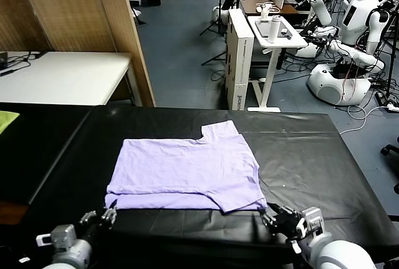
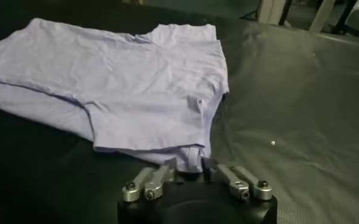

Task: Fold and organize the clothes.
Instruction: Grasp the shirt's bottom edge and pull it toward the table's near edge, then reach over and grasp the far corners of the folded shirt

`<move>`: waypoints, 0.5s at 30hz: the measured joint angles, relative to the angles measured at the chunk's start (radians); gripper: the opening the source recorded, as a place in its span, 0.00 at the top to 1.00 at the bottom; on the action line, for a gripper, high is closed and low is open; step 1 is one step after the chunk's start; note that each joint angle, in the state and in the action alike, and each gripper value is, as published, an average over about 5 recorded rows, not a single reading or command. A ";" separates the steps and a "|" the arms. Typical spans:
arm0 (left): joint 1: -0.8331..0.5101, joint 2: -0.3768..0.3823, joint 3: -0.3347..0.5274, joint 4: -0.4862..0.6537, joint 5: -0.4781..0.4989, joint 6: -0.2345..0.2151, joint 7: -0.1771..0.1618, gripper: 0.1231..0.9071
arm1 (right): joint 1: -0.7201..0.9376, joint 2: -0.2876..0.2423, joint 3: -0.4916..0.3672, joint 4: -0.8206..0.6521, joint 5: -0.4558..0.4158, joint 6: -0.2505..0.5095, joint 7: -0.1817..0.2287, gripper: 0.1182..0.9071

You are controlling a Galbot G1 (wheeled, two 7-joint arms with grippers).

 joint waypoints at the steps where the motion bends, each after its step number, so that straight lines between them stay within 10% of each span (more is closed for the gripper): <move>1: -0.005 0.002 0.000 0.004 0.000 0.000 -0.001 0.09 | 0.001 0.002 0.003 0.003 0.002 0.000 0.000 0.00; 15: -0.126 0.033 0.020 0.101 -0.028 0.002 -0.013 0.00 | 0.045 0.009 0.032 -0.002 0.030 0.000 0.006 0.00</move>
